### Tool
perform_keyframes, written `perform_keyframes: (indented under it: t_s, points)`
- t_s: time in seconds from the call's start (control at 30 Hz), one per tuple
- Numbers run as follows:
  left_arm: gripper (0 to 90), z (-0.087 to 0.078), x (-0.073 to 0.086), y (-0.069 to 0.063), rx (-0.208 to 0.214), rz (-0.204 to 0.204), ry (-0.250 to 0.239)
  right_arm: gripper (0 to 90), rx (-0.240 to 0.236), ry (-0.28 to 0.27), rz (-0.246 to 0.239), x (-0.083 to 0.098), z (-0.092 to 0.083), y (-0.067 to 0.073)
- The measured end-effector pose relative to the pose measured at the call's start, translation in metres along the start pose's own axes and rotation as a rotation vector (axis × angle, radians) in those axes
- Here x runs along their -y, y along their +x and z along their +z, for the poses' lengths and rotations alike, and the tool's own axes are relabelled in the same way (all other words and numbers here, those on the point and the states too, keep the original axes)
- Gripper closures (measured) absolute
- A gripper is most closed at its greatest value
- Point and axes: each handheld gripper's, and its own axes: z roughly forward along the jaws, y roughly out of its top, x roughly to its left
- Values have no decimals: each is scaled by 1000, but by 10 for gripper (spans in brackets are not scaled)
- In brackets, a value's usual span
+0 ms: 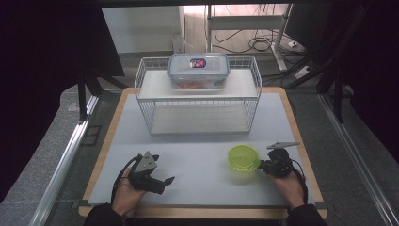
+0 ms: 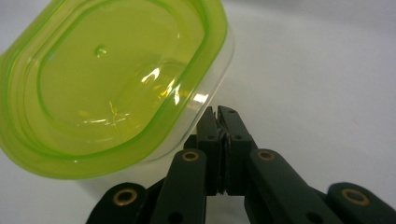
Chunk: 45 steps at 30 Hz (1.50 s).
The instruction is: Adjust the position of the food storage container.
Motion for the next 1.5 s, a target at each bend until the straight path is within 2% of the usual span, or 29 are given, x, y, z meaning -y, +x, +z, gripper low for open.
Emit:
perform_keyframes:
  t_s: [0.2, 0.73, 1.03, 1.17, 1.37, 1.5]
  points:
    - [31, 0, 0, 0, 1, 0, 2, 889, -37, -8, -12, -8, 12, 10]
    - [31, 1, 0, -1, -1, 6, 9, 888, -135, 29, -75, -26, 47, 48]
    - [32, 1, 0, -1, -1, 8, 11, 887, -172, 49, -118, -33, 62, 69]
    - [32, 1, 0, -1, 0, 7, 9, 877, -157, 54, -142, -33, 63, 71]
    - [32, 1, 0, -1, 1, 10, 9, 830, -107, 27, -152, -35, 53, 63]
    - [32, 0, 0, -1, 1, 9, 10, 763, -67, 3, -169, -34, 45, 56]
